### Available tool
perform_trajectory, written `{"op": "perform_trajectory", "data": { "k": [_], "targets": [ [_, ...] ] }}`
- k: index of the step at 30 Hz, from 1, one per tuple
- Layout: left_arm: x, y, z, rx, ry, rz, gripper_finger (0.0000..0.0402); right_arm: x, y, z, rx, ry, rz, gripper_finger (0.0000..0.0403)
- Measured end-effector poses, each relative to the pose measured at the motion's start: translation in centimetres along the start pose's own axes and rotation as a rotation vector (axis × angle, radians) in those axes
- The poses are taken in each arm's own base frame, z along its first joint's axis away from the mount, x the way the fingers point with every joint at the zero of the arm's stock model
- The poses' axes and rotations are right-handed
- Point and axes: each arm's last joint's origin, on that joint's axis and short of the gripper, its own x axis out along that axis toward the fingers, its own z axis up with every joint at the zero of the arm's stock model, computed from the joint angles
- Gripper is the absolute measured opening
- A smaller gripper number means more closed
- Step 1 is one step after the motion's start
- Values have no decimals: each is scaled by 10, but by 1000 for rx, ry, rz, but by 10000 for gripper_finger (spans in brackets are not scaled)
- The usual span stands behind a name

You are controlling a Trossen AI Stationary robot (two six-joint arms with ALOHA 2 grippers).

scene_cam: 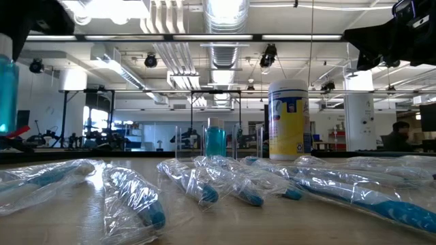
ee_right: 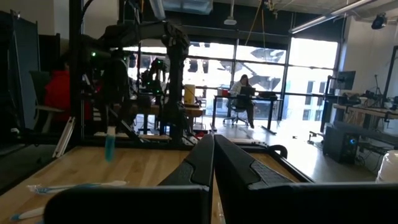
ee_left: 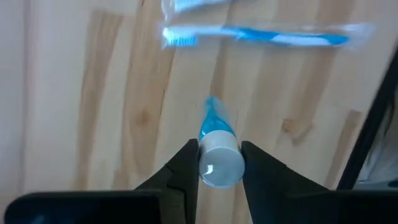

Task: Pick & Place toothbrushing station
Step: Put the blue mouthwash bottle into the transparent organizer

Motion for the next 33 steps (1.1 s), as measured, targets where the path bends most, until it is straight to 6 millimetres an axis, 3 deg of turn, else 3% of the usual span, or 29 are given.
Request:
{"op": "perform_trajectory", "data": {
  "k": [7, 21, 26, 33],
  "targets": [
    [-32, 19, -4, 31, -110, -44, 96, 0, 0, 0, 1, 0, 0, 8],
    [-101, 81, -23, 75, -513, -75, 96, 0, 0, 0, 0, 0, 0, 8],
    [-101, 108, -44, -61, -621, -93, 96, 0, 0, 0, -7, 0, 0, 8],
    [-69, 136, -74, -321, -689, -91, 96, 0, 0, 0, -8, 1, 0, 8]
  ]
}}
